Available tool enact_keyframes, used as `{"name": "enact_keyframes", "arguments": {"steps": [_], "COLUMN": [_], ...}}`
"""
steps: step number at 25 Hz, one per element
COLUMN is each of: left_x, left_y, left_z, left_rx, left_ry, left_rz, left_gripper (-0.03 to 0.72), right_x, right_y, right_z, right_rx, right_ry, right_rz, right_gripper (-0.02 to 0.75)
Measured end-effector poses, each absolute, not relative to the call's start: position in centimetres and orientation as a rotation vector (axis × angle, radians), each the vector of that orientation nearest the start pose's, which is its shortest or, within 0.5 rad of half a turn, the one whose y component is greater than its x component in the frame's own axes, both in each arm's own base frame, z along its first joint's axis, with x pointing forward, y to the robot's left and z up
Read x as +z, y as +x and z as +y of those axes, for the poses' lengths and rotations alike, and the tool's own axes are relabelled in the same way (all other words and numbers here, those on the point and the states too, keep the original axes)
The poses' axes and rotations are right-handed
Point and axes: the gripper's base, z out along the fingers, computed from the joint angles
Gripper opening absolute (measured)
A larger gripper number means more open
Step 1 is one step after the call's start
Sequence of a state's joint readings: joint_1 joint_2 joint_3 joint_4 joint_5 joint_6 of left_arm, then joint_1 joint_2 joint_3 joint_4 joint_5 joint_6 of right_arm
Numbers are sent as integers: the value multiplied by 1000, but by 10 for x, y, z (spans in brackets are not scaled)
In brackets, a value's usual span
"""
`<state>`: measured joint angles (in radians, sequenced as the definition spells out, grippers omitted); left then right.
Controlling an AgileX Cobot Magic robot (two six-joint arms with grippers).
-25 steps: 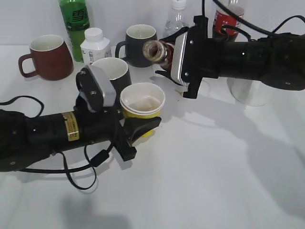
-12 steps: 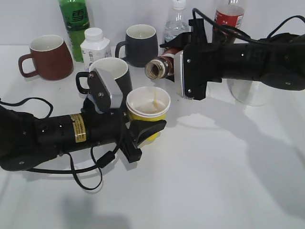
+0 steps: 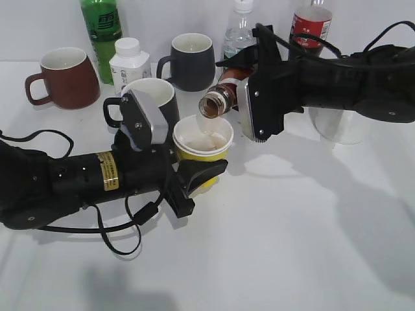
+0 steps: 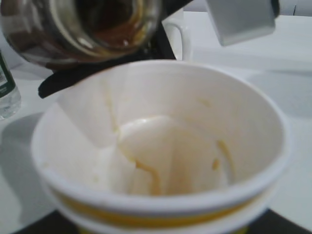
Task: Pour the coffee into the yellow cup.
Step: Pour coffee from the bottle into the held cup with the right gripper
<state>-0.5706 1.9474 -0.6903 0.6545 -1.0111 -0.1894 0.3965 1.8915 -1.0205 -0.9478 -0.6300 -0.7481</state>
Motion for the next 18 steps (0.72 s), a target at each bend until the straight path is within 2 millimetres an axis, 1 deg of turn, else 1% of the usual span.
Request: {"name": "enact_keyframes", "arguments": {"steps": [10,18], "left_x": [128,128], "left_y": [254,252], "left_z": [-220,-221], "left_rx": [-761,-770], "left_ry": [1061,1094], "left_rz": [1541,1528], "left_gripper": [344,344], "right_x": [187,187], "right_y": [346,346], "right_z": [191,191], "right_rx": [-386,-398], "right_ry": [-1805,-1813], "right_rz": [687,674], "right_gripper": [501,501]}}
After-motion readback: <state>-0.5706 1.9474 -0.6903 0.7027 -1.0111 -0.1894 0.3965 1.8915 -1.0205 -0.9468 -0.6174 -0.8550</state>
